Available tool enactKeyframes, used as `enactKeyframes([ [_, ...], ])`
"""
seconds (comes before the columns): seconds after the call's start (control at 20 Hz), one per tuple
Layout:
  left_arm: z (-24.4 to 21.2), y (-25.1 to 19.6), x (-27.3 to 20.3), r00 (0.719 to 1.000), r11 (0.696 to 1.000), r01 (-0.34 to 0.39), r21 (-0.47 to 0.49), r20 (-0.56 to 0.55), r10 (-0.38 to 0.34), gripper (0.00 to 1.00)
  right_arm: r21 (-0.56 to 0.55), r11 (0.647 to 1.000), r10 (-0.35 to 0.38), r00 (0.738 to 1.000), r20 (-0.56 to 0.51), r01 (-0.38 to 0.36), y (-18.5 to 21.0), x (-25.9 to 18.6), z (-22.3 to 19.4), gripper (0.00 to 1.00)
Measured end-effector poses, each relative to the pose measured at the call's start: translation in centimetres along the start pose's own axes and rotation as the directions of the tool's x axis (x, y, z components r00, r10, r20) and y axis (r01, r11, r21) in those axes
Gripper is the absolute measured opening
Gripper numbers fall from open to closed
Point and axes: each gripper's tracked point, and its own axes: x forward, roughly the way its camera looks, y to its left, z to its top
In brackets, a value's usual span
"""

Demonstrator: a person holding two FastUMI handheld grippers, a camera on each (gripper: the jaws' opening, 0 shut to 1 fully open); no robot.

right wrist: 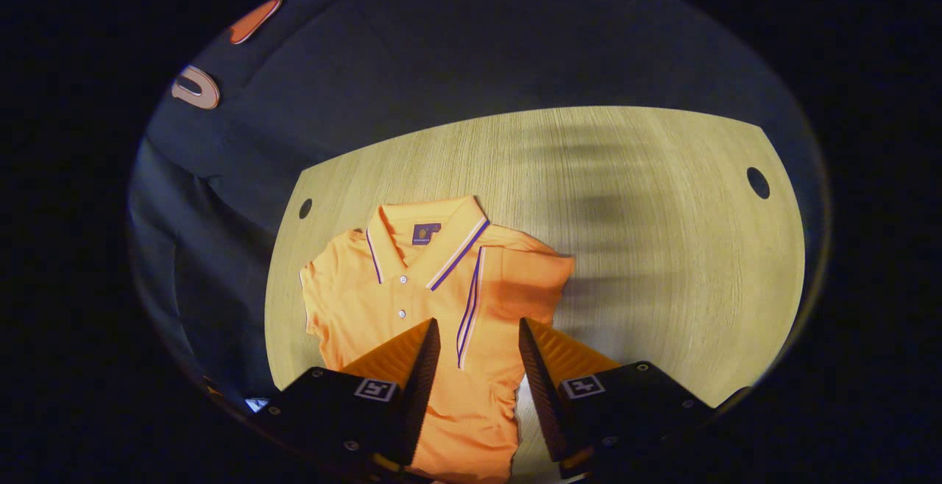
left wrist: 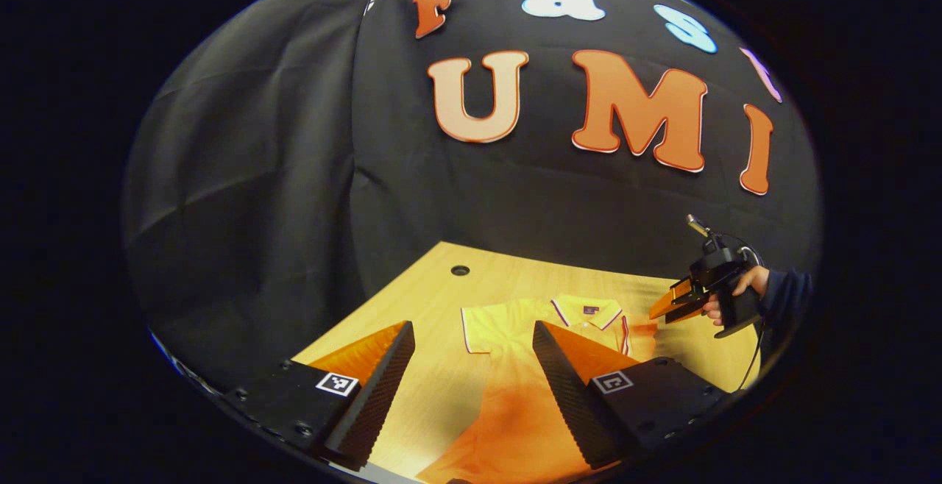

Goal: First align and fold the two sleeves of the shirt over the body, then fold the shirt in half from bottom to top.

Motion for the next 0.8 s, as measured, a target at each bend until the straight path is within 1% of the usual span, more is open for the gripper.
enactKeyframes([
  [0.05, -0.3, 0.1, 1.3, 0.999, 1.000, 0.006, -0.014, -0.035, -0.006, 0.99, 0.010, 1.000, 0.002, 0.999, 0.032, -0.002, -0.1, -0.8, 0.3, 0.64],
  [0.1, -0.5, 0.1, 2.4, 0.997, 0.999, 0.022, -0.029, -0.070, -0.024, 0.99, 0.024, 1.000, 0.003, 0.998, 0.061, -0.005, -0.2, -1.7, 0.6, 0.78],
  [0.15, -1.1, -0.2, 3.6, 0.993, 0.998, 0.052, -0.044, -0.104, -0.056, 1.00, 0.040, 0.999, 0.006, 0.995, 0.096, -0.010, -0.1, -2.8, 0.8, 0.81],
  [0.2, -1.7, -0.5, 5.0, 0.987, 0.995, 0.075, -0.060, -0.141, -0.083, 1.00, 0.056, 0.998, 0.005, 0.992, 0.129, -0.012, 0.0, -3.9, 1.1, 0.76],
  [0.25, -2.2, -0.6, 6.2, 0.978, 0.993, 0.097, -0.074, -0.177, -0.108, 0.98, 0.070, 0.997, 0.004, 0.986, 0.164, -0.016, 0.1, -5.1, 0.8, 0.87],
  [0.3, -2.7, -0.8, 7.2, 0.966, 0.988, 0.126, -0.089, -0.216, -0.142, 0.98, 0.082, 0.997, -0.006, 0.981, 0.196, -0.010, 0.0, -6.2, 1.2, 0.87],
  [0.4, -3.7, -0.9, 9.4, 0.934, 0.979, 0.175, -0.108, -0.296, -0.200, 0.98, 0.104, 0.994, -0.046, 0.965, 0.257, 0.020, -0.5, -8.5, 0.6, 0.88],
  [0.55, -5.0, -1.4, 12.8, 0.874, 0.964, 0.224, -0.142, -0.410, -0.263, 0.98, 0.136, 0.987, -0.120, 0.940, 0.320, 0.080, -0.8, -11.5, -1.3, 0.89],
  [0.65, -6.0, -1.3, 15.8, 0.839, 0.963, 0.222, -0.153, -0.473, -0.268, 0.98, 0.155, 0.980, -0.170, 0.919, 0.355, 0.121, -1.0, -12.9, -2.7, 0.89],
  [0.8, -7.5, -1.5, 20.3, 0.794, 0.967, 0.215, -0.139, -0.552, -0.256, 0.98, 0.197, 0.964, -0.247, 0.883, 0.400, 0.180, -1.1, -14.9, -4.9, 0.89],
])
